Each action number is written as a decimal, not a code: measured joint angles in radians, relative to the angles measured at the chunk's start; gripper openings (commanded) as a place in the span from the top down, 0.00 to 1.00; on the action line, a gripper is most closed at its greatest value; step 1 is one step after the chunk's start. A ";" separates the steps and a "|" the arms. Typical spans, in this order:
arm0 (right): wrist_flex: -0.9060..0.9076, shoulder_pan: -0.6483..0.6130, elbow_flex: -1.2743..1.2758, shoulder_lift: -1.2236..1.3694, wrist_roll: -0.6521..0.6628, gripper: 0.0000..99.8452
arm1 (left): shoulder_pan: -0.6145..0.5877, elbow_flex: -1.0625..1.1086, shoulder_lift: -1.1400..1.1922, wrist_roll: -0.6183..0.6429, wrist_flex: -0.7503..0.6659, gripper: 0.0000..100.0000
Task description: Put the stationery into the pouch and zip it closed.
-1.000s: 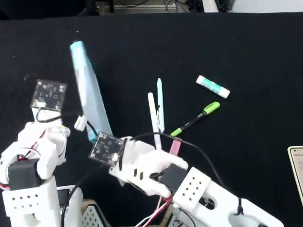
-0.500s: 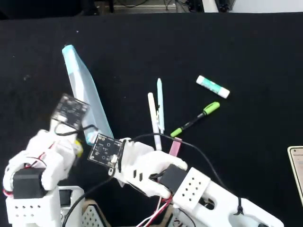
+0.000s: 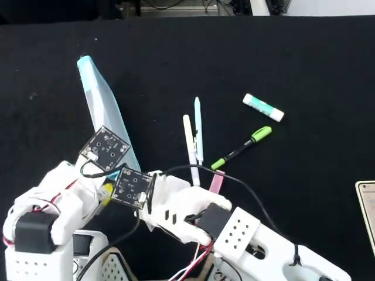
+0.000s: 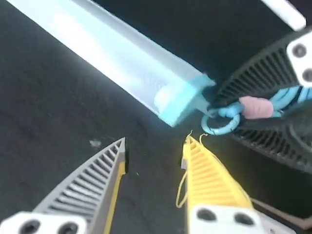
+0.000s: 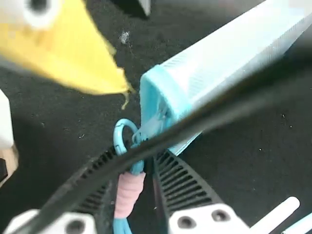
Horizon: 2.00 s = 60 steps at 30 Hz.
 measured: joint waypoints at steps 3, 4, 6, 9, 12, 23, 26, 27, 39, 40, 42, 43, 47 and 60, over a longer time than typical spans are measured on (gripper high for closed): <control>0.000 0.000 0.000 0.000 0.000 0.99 | 0.000 -0.003 0.000 -0.009 -0.049 0.81; 0.000 0.000 0.000 0.000 0.000 0.99 | 0.006 0.002 0.000 -0.009 -0.071 0.81; 0.000 0.000 0.000 0.000 0.000 0.99 | 0.029 0.021 0.000 -0.028 -0.094 0.81; 0.000 0.000 0.000 0.000 0.000 0.99 | 0.086 0.023 0.000 -0.048 -0.100 0.81; 0.000 -0.003 0.000 0.000 0.002 0.99 | 0.132 0.023 0.000 -0.055 -0.100 0.81; 0.000 0.000 0.000 0.000 -0.002 0.99 | 0.146 0.034 0.106 -0.133 -0.110 0.81; 0.003 0.000 0.000 0.000 -0.002 0.99 | 0.146 0.026 0.146 -0.133 -0.115 0.81; 0.003 0.000 0.000 0.000 -0.003 0.99 | 0.146 0.017 0.158 -0.133 -0.115 0.81; 0.003 0.000 0.000 0.000 -0.003 0.99 | 0.146 0.002 0.184 -0.133 -0.161 0.81; 0.003 0.000 0.000 0.000 -0.003 0.99 | 0.146 0.002 0.184 -0.133 -0.170 0.81; 0.003 0.000 0.000 0.000 -0.003 0.99 | 0.146 0.002 0.184 -0.133 -0.184 0.81; 0.003 0.000 0.000 0.000 -0.003 0.99 | 0.147 0.002 0.184 -0.133 -0.189 0.81; 0.003 0.000 0.000 0.000 -0.003 0.99 | 0.147 0.002 0.184 -0.133 -0.189 0.81; 0.023 0.000 0.002 0.002 -0.003 0.99 | 0.146 0.049 0.175 -0.133 -0.195 0.81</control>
